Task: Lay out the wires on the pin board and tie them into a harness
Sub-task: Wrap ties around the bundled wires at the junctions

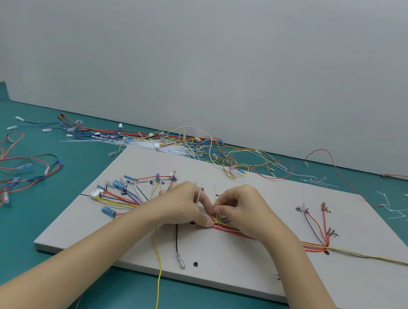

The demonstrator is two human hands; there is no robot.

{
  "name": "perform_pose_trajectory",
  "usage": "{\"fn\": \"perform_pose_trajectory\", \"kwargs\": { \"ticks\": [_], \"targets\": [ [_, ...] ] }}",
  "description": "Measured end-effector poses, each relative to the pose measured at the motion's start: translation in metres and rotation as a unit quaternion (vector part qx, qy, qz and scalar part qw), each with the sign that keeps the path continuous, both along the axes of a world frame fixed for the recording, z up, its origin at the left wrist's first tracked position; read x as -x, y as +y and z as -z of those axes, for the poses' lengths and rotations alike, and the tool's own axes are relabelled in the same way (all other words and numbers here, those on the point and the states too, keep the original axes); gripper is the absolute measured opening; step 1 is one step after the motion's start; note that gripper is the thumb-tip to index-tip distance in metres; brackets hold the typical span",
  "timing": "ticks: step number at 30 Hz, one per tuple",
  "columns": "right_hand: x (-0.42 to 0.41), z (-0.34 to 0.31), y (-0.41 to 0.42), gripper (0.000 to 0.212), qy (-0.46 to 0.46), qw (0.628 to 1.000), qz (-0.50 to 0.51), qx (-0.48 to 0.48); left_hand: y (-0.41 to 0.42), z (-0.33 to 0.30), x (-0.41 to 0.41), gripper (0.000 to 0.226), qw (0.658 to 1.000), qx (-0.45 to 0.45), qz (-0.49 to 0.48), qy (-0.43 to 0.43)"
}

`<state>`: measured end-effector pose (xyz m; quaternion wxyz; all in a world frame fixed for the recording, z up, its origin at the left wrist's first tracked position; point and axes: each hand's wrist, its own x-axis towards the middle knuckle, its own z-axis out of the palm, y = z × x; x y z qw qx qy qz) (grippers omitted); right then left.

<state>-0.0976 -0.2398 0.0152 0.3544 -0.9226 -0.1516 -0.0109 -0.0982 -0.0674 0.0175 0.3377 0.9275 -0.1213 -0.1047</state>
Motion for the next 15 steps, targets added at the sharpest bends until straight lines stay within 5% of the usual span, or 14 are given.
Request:
{"fn": "perform_pose_trajectory", "kwargs": {
  "ticks": [15],
  "targets": [
    [0.003,-0.018,0.012,0.01,0.011,0.98,-0.032,0.196,0.002,0.004,0.0,0.017,1.0,0.012,0.01,-0.01]
  ]
}}
